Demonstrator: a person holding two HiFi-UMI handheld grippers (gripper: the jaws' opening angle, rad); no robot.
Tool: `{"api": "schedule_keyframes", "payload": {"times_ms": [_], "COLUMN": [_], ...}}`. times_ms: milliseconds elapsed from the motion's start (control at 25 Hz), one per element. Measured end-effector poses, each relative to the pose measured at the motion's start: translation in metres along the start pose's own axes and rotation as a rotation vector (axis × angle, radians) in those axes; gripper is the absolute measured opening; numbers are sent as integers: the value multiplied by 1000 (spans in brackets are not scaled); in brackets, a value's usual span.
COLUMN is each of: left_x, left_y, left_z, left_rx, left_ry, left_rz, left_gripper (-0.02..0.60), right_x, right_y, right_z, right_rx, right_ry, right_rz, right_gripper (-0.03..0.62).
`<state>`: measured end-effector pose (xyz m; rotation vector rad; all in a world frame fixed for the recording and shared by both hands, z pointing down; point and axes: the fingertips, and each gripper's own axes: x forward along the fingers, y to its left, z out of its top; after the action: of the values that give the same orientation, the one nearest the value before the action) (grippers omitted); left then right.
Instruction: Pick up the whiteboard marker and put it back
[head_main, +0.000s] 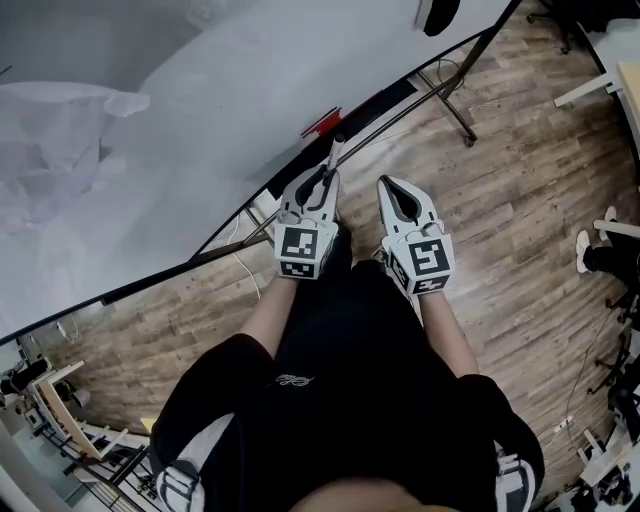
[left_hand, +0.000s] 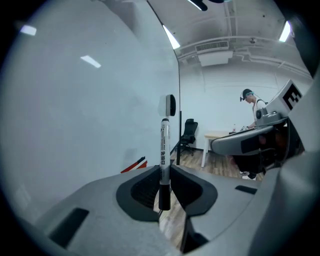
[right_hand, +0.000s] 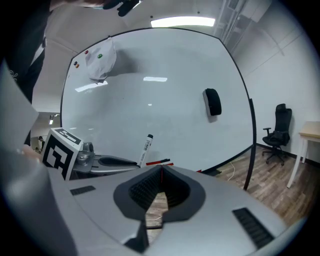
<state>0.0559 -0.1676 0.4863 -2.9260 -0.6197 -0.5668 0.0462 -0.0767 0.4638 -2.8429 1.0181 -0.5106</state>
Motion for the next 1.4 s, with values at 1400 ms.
{"api": "schedule_keyframes", "payload": {"times_ms": [1400], "left_x": [2], "left_y": [-217], "left_z": [53], "left_rx": [142], "left_ry": [-209], "left_rz": [-575], "left_gripper": [66], "right_x": [-130], "right_y": [-58], "right_z": [23], "right_rx": [110], "right_ry": [-176], "right_rz": [-99], "right_gripper": [109]}}
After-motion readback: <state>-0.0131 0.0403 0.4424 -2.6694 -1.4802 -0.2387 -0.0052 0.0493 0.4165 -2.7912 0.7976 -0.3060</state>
